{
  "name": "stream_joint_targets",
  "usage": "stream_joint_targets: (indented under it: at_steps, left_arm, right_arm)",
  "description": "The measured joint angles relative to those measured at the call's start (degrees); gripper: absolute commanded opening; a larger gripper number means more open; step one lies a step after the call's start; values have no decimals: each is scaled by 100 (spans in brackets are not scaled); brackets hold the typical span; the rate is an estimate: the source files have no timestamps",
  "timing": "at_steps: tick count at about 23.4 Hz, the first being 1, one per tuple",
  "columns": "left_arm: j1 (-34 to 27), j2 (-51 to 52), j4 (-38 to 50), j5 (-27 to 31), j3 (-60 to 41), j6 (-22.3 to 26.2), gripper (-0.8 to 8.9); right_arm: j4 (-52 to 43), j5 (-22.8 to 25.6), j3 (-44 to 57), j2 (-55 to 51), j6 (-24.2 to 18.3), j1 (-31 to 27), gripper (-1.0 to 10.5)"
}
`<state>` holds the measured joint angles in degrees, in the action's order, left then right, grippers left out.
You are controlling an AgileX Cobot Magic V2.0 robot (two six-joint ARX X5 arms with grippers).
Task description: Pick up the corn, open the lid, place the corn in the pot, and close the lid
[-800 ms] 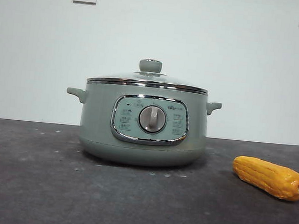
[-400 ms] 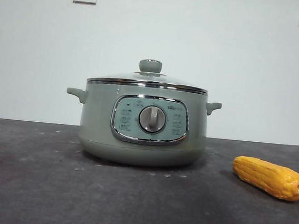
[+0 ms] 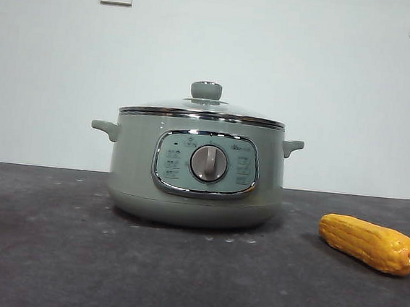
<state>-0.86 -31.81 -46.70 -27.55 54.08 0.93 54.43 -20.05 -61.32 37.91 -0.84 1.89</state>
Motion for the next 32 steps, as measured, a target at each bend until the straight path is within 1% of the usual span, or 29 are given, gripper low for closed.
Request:
stream_joint_targets:
  at_steps: [5, 8, 9, 10, 11, 12, 13, 14, 18, 24, 26, 29, 30, 32]
  left_arm:
    - [107, -142, -48, -2, 162, 57, -6]
    - [109, -219, -50, -2, 170, 57, 1]
    - [109, -243, -52, -4, 170, 59, 17]
    - [109, -262, -52, -20, 170, 57, 95]
    - [109, -284, -55, -79, 173, 57, 234]
    - [109, -297, -55, -118, 175, 57, 410]
    - [109, -313, -55, -122, 175, 57, 550]
    - [109, -334, -61, -129, 188, 57, 586]
    - [109, -413, -66, -138, 297, 57, 586]
    - [109, -540, -66, -144, 498, 68, 585]
    - [109, -546, -63, -144, 542, 68, 585]
    - [109, -557, -66, -146, 549, 68, 585]
    - [109, -557, -66, -146, 549, 68, 585]
    - [109, -557, -72, -144, 549, 68, 585]
  right_arm:
    - [225, -11, -83, 160, -192, -2, -9]
    - [315, -24, -87, 197, -286, 0, 11]
    - [315, -37, -90, 201, -304, 0, 56]
    - [313, -37, -92, 201, -313, 0, 160]
    - [315, -37, -92, 201, -321, 0, 289]
    - [315, -37, -92, 203, -326, 0, 424]
    - [313, -37, -92, 203, -326, 0, 516]
    - [313, -37, -92, 205, -326, 0, 538]
    - [313, -39, -92, 302, -326, 0, 537]
    - [284, -195, -94, 682, -317, 0, 536]
    - [254, -197, -98, 994, -317, 17, 535]
    - [-20, -186, -114, 1834, -315, 214, 534]
    - [-68, -146, -116, 2127, -313, 286, 534]
    - [-103, 81, -116, 2787, -310, 470, 534]
